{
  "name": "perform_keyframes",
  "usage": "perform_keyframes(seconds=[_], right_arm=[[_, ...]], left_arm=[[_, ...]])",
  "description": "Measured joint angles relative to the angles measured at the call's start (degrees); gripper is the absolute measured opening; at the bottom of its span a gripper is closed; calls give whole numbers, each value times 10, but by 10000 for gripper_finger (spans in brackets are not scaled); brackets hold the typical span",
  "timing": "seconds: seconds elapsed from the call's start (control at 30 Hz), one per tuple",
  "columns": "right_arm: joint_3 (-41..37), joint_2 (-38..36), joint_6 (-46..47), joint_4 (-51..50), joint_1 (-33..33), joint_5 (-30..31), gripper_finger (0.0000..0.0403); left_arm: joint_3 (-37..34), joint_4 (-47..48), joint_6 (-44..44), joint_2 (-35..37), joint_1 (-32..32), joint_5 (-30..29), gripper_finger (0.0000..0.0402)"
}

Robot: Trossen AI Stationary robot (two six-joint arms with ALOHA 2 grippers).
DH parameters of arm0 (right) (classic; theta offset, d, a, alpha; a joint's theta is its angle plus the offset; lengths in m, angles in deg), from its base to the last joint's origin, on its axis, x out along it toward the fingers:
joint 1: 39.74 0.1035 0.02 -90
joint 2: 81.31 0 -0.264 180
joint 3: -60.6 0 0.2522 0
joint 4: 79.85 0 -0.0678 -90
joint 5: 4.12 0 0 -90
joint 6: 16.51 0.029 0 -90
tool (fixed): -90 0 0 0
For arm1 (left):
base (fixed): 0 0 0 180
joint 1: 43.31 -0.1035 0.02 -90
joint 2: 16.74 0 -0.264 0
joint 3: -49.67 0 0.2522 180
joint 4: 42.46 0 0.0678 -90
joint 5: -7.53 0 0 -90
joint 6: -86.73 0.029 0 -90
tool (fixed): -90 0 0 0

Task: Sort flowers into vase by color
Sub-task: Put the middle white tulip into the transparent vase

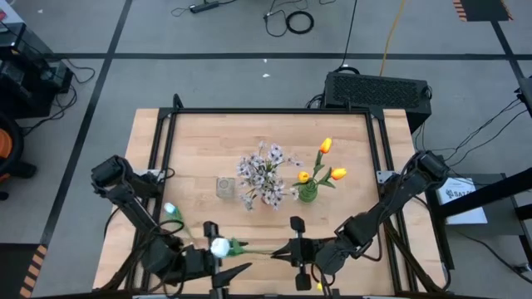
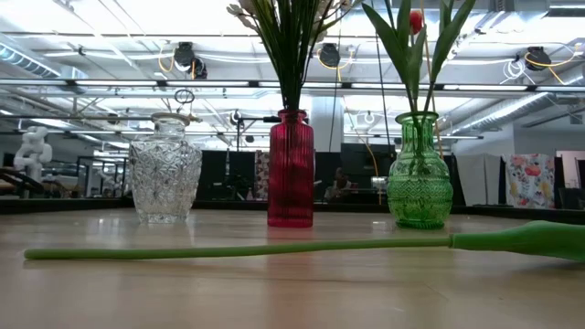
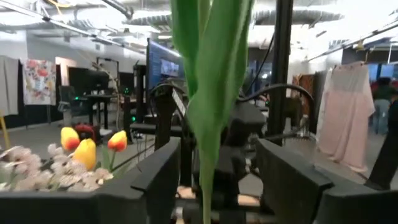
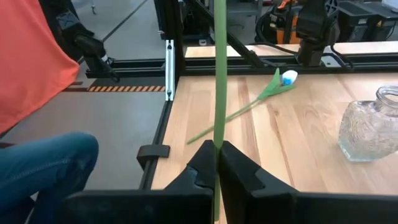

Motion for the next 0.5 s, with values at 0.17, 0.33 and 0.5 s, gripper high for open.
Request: perform_keyframes(seconds=[0.17,0.33,0.5], right_arm=[[0,-8,6,-8,8,0,0],[0,-8,6,-6,7,0,0],[0,-8,6,-5,6,0,0]], left_arm=[[0,39,-27,16,17,-9,183],[0,69,-69,16,11,-9,162],[0,141,-152,16,-17,-9,161]])
